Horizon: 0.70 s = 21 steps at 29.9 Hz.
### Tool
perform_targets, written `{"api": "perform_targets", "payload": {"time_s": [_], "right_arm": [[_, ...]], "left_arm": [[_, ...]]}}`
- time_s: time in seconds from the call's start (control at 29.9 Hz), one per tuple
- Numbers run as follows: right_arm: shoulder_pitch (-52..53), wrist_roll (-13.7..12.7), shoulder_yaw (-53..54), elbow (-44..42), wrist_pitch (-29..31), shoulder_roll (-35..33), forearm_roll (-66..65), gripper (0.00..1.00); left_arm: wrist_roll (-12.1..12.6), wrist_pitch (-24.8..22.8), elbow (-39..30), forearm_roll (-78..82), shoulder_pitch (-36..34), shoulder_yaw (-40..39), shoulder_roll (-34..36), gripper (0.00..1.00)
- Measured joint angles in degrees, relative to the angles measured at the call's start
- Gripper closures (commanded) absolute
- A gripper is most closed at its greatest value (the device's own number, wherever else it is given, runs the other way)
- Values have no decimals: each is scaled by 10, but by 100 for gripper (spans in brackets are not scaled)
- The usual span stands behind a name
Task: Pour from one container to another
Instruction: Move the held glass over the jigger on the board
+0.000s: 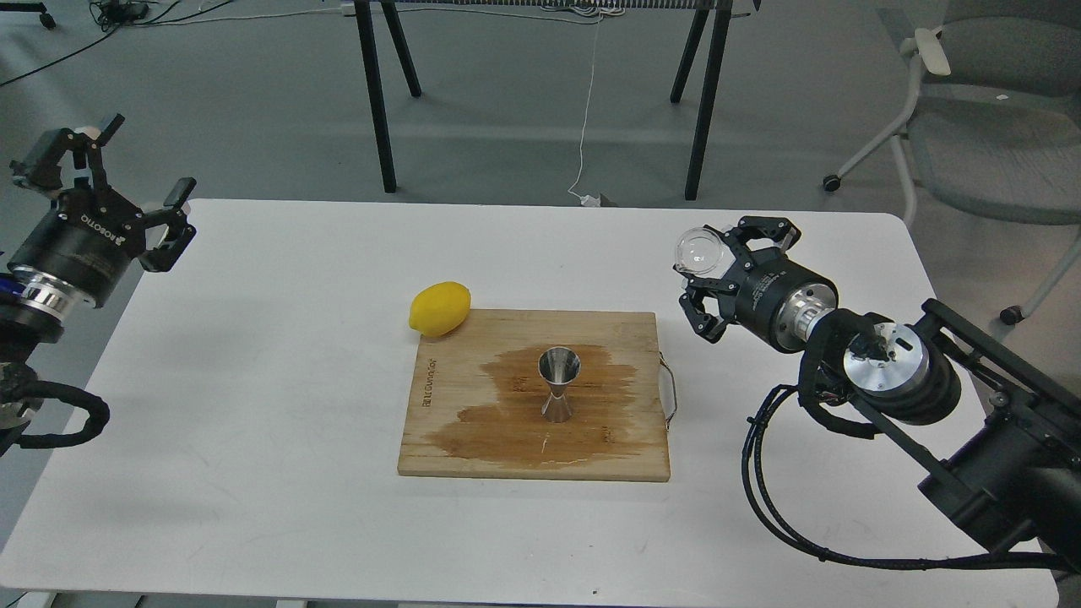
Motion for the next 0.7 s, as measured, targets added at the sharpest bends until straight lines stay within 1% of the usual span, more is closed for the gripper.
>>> {"api": "perform_targets", "payload": {"time_s": [0.07, 0.3, 0.4, 0.57, 0.7], "right_arm": [[25, 2, -39, 8, 2, -7, -25, 56], [83, 3, -140, 41, 3, -12, -188, 56], [105, 5, -169, 48, 5, -13, -223, 56], [135, 20, -213, 53, 12, -12, -279, 56], [162, 27, -257, 54, 13, -12, -323, 56]], "left_arm": [[0, 0, 0, 0, 0, 1, -6, 7], [0, 0, 0, 0, 0, 2, -20, 7], [0, 0, 0, 0, -1, 2, -21, 7], [0, 0, 0, 0, -1, 2, -21, 7], [0, 0, 0, 0, -1, 2, -21, 7]]}}
